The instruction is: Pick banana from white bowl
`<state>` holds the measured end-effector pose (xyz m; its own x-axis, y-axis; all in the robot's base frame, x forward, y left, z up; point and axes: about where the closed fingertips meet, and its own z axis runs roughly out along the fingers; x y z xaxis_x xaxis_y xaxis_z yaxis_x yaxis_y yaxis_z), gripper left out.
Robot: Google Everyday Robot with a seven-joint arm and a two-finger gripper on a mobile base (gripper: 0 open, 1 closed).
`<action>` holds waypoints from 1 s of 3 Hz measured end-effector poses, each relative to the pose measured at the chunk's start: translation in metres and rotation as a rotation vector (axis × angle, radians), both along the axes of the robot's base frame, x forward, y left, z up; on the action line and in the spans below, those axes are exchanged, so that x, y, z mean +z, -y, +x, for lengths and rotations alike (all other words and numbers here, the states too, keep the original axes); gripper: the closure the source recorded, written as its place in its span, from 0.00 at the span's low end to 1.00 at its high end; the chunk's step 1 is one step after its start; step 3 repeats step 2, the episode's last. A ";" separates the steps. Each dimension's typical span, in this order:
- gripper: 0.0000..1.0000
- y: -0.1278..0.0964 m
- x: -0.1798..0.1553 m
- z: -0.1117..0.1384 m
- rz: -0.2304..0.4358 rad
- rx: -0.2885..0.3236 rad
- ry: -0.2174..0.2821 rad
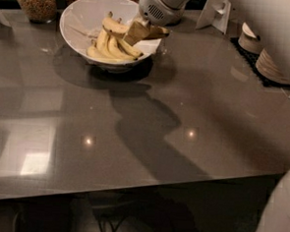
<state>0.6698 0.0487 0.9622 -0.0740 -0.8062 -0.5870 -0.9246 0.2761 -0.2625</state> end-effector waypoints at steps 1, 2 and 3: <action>1.00 0.013 0.025 -0.045 0.065 0.046 0.028; 1.00 0.024 0.044 -0.077 0.104 0.063 0.046; 1.00 0.024 0.044 -0.077 0.104 0.063 0.046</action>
Offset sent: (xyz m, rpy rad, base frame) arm -0.1157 -0.0411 0.0670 0.1524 -0.0690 0.0771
